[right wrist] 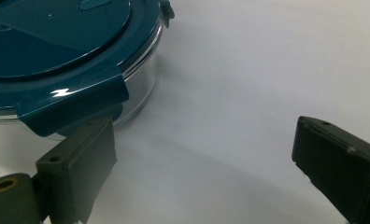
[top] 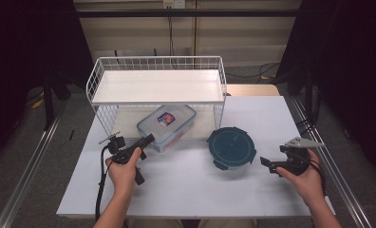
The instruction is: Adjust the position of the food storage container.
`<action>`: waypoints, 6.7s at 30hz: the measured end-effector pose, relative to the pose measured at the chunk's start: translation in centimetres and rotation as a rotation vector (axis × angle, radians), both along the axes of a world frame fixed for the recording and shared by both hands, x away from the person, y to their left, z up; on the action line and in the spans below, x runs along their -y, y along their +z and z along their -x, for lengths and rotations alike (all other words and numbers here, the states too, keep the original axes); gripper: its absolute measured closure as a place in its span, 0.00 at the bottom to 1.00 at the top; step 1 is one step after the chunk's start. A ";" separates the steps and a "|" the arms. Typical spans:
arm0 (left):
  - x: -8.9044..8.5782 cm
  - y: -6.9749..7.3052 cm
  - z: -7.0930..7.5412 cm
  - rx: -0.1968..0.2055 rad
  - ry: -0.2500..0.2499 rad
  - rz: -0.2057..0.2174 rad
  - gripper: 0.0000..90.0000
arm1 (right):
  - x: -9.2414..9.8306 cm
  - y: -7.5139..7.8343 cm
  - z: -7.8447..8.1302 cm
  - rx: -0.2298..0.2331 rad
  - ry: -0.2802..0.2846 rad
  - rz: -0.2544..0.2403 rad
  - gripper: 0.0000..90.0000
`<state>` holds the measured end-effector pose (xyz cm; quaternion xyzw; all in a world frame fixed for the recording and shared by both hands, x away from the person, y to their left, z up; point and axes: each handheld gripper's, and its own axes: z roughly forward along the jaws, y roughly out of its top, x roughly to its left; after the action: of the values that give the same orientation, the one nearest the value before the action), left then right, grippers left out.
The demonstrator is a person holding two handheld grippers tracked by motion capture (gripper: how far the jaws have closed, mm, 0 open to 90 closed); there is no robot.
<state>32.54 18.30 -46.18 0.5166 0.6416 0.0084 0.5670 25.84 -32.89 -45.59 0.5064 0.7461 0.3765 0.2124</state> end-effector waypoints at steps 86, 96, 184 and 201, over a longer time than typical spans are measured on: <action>-13.5 -0.2 3.5 -0.136 0.090 0.184 0.81 | -16.5 4.3 -2.4 0.105 0.256 -0.254 0.29; -13.0 0.5 2.6 -0.082 0.115 0.124 0.73 | -21.8 3.9 -4.6 0.116 0.254 -0.326 0.41; -7.7 -0.1 1.0 -0.007 -0.039 -0.067 0.57 | -23.1 -0.4 -4.0 0.001 0.076 -0.416 0.53; -8.3 -0.2 1.4 -0.010 -0.050 -0.018 0.35 | -24.9 -0.9 -3.8 -0.056 0.026 -0.434 0.25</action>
<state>31.12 26.60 -46.38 0.5376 0.6311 -0.0027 0.5593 29.61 -7.97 -46.45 0.5406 0.6598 0.5169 0.0728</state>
